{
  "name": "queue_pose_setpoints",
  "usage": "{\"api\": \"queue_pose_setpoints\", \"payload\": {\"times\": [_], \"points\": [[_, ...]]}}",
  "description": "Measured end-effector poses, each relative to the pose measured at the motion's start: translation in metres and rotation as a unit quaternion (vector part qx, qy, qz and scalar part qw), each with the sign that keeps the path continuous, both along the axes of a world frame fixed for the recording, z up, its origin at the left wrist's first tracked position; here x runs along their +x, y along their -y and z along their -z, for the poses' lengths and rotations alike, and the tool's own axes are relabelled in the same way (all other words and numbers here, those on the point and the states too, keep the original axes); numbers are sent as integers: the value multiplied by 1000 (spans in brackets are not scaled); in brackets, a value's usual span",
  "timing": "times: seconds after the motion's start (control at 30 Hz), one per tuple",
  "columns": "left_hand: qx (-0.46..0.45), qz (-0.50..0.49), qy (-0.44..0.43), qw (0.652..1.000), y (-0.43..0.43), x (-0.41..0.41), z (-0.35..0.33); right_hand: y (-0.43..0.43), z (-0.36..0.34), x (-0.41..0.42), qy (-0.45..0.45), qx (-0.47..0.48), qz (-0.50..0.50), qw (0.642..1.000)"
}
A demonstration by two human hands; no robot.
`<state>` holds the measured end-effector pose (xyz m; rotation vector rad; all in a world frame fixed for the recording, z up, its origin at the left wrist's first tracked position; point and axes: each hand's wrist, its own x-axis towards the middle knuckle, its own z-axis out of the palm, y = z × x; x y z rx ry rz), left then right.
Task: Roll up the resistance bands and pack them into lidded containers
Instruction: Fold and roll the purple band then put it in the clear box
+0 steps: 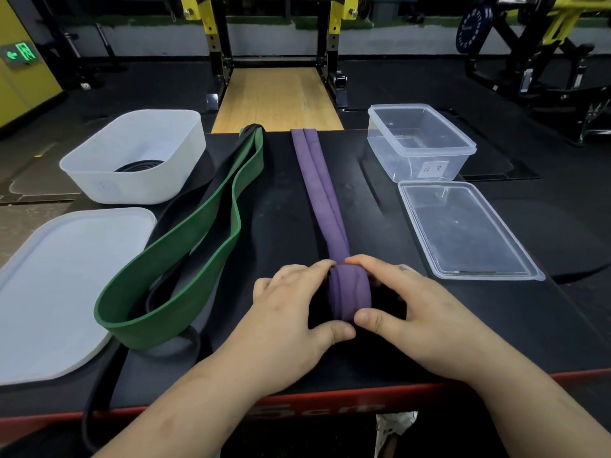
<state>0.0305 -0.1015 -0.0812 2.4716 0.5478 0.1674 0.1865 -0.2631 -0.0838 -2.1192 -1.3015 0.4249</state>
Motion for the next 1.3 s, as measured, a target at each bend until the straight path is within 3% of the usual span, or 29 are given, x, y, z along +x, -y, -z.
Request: {"api": "queue_pose_setpoints", "payload": {"times": [0.27,0.53,0.73,0.9,1.07,1.3], "points": [[64,30,41,997,-1,-19,-5,6,5,-18,-39,37,-7,999],[34,32,3,999,-2,-27,-1,5,1,-20,7,-22,-55,998],[50,39,18,998,-2,-27,3,4,2,-16,-18,-15,-38,999],[-10,3,14,1000,2,-28,-1,-3,3,-16,-13,-9,-53,998],[38,19,26,999,-5,-19,-3,-1,2,-11,-32,-10,-42,999],[16,33,4,999,-13,-16,-3,-11,7,-13,28,-2,-29,999]]}}
